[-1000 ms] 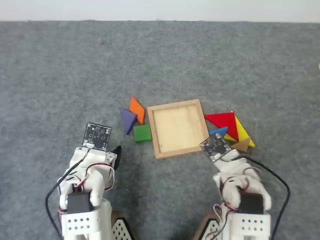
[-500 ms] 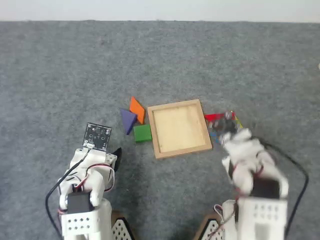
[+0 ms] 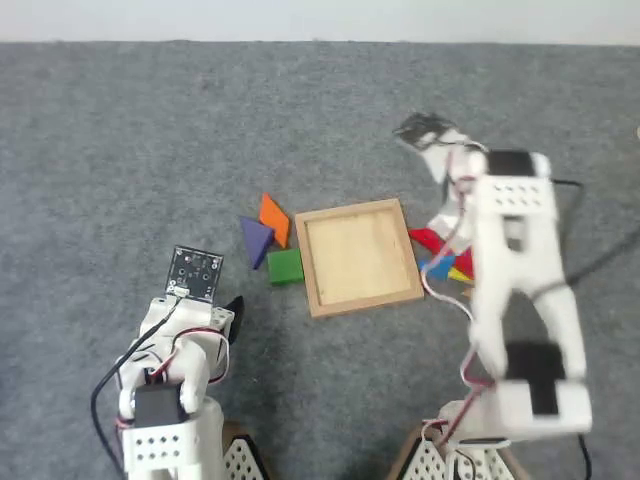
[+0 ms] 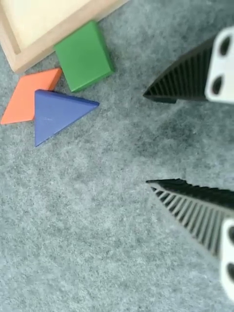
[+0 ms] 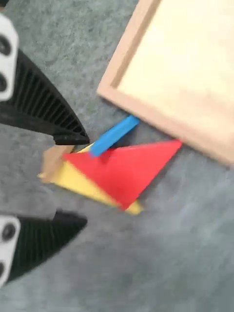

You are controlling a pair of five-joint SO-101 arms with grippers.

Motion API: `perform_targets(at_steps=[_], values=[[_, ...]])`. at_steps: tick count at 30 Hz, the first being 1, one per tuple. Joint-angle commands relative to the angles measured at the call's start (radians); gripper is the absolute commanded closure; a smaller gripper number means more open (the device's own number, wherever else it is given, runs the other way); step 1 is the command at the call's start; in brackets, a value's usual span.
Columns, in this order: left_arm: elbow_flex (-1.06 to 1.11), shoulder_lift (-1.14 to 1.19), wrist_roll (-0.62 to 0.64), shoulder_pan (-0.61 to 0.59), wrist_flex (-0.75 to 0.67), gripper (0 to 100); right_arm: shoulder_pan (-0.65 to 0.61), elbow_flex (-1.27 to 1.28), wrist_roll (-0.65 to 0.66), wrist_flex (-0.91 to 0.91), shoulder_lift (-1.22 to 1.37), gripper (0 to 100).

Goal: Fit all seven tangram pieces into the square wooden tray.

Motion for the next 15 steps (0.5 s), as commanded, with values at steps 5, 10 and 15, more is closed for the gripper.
perform_targets(at_steps=[5, 10, 15], values=[[-0.008, -0.021, -0.017, 0.002, 0.006, 75, -0.041, -0.1, 0.175, 0.01, 0.143, 66.5], [-0.008, -0.021, -0.017, 0.002, 0.006, 75, -0.033, -0.103, 0.203, -0.022, 0.223, 66.5], [-0.008, -0.021, -0.017, 0.002, 0.006, 75, 0.024, -0.103, 0.222, -0.081, 0.295, 66.5]])
